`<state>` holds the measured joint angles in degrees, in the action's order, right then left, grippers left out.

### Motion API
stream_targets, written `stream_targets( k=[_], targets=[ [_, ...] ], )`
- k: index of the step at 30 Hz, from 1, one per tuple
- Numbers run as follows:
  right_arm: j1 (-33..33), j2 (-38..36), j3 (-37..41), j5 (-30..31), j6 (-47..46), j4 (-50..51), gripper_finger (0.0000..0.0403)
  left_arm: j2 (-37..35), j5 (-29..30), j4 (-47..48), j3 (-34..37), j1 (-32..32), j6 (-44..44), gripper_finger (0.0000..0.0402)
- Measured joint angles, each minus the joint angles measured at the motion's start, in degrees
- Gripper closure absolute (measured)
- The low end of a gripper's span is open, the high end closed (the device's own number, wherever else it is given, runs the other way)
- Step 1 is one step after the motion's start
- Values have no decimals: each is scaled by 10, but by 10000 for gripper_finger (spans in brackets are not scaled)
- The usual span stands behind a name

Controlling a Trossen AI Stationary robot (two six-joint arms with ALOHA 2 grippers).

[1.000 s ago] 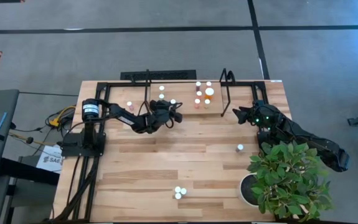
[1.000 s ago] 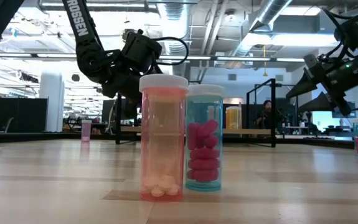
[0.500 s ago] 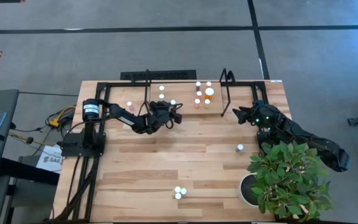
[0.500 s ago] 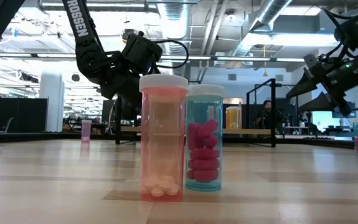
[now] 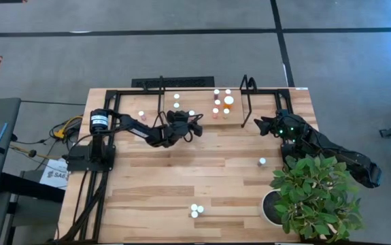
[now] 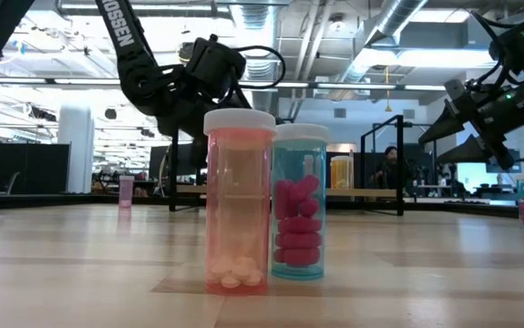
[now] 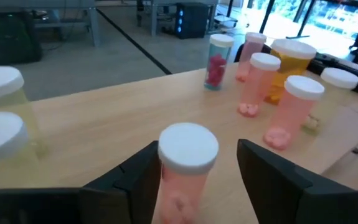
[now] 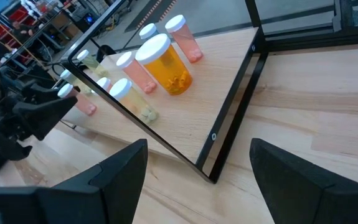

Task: Pick and place medicine bottles onto shelf by color
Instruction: Put the pink pill bottle on the shelf

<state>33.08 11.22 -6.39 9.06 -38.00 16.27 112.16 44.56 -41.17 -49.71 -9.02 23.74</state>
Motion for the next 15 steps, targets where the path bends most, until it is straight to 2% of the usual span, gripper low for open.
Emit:
stream_targets(
  k=[15],
  targets=[
    [0,0,0,0,0,0,97,0,12,31,-51,-5,-43,200]
  ],
)
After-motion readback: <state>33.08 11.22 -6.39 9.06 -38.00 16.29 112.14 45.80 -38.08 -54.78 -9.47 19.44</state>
